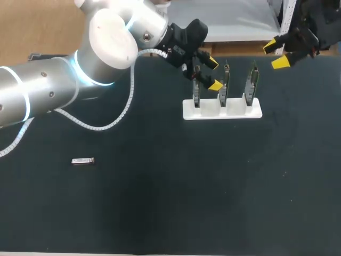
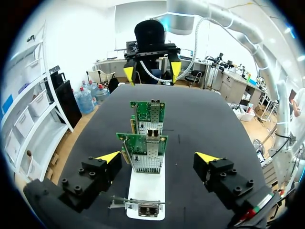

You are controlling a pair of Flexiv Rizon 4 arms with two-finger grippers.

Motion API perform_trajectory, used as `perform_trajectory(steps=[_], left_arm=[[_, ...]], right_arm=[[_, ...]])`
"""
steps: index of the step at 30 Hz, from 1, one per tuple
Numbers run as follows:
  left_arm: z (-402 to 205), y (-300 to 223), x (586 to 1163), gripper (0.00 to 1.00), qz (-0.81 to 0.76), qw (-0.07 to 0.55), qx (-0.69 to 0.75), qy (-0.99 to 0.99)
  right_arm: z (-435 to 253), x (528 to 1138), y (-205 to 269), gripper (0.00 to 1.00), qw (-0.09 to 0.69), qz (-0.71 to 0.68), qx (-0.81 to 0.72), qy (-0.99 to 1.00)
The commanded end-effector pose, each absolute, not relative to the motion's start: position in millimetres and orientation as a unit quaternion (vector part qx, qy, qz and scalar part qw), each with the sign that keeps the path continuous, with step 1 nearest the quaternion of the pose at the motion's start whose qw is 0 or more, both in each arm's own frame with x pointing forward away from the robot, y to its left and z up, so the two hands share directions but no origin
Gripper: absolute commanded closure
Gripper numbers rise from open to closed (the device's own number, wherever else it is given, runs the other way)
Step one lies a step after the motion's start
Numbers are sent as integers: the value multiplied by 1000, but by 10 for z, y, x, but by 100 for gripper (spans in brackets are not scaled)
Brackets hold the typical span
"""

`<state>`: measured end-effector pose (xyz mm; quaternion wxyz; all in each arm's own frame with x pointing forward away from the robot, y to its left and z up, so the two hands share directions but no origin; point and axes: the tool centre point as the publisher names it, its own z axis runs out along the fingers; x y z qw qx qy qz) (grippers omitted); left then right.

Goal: Pick up the optical module with the left hand, and insert it into the network port with the right hand.

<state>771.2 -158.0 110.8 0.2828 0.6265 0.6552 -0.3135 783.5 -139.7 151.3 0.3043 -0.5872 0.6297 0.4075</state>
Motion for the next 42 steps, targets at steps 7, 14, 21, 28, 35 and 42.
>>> perform_trajectory(steps=[7, 14, 21, 28, 35, 42], left_arm=[[1341, -1575, 7678, 0, -315, 303, 627, 645], [1607, -1449, 7667, 0, -281, 314, 630, 653], [1765, -985, 7560, 0, -190, 318, 639, 674], [1806, -359, 7324, 0, -124, 298, 636, 701], [1713, 165, 7060, 0, -84, 260, 627, 730], [1510, 631, 6783, 0, -43, 225, 609, 760]], right_arm=[[1514, 7819, -1393, 0, 306, 406, -587, 630], [1514, 7819, -1393, 0, 306, 406, -587, 630], [1514, 7819, -1393, 0, 306, 406, -587, 630], [1514, 7819, -1393, 0, 306, 406, -587, 630], [1514, 7819, -1393, 0, 306, 406, -587, 630], [1514, 7819, -1393, 0, 306, 406, -587, 630]])
